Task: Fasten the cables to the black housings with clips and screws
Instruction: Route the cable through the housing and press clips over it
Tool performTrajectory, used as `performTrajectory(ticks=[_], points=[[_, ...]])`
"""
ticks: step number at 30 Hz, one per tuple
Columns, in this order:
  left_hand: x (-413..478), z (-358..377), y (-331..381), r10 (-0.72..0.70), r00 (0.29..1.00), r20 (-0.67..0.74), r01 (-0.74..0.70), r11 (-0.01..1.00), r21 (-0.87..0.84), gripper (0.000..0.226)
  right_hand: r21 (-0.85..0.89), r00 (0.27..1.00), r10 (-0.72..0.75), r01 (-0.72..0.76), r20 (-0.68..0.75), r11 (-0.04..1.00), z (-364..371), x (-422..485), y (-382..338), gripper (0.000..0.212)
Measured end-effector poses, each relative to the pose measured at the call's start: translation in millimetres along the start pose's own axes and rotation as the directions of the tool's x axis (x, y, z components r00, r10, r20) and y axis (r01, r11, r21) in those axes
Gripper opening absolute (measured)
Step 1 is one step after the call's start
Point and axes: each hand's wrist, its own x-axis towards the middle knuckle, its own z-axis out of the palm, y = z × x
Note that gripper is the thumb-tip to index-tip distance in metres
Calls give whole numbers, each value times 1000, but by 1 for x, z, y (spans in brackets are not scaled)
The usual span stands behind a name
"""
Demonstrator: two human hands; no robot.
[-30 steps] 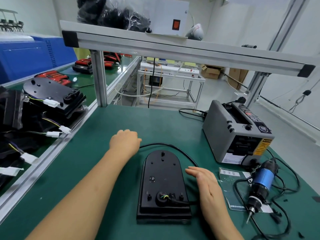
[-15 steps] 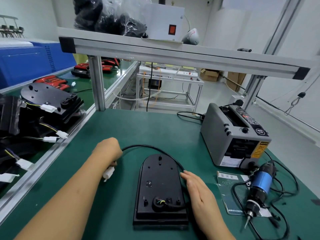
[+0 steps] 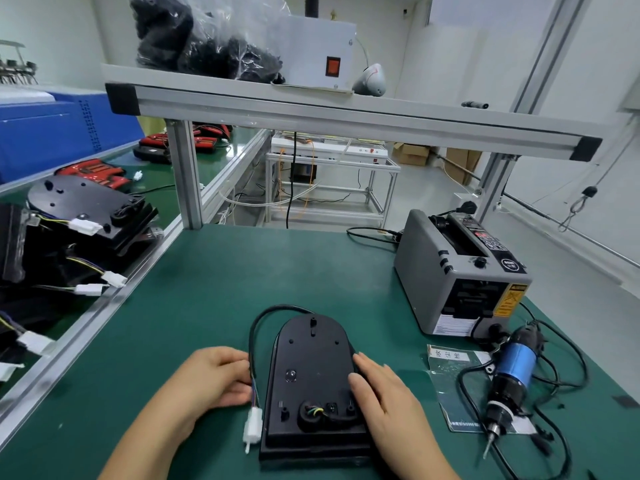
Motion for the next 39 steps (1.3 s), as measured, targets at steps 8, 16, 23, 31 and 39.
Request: performTrajectory(ticks=[8, 16, 23, 31, 39], points=[[-32, 21, -11, 322, 945, 61, -223, 496, 839, 33, -60, 1000, -24, 23, -20, 998, 0, 2, 1, 41], [-35, 22, -21, 285, 953, 107, -280, 684, 673, 32, -79, 998, 17, -22, -64, 997, -1, -1, -1, 48], [-40, 10, -16, 169, 975, 147, -223, 795, 564, 35, -84, 996, 61, -66, -63, 994, -1, -3, -5, 49], [-61, 42, -24, 258, 963, 84, -267, 847, 460, 60, 261, 992, 130, -126, 2, 957, -4, -1, -5, 36], [-69, 60, -12, 153, 981, 118, -146, 987, -72, 46, 739, 960, 278, -198, 14, 644, -18, 3, -2, 29]])
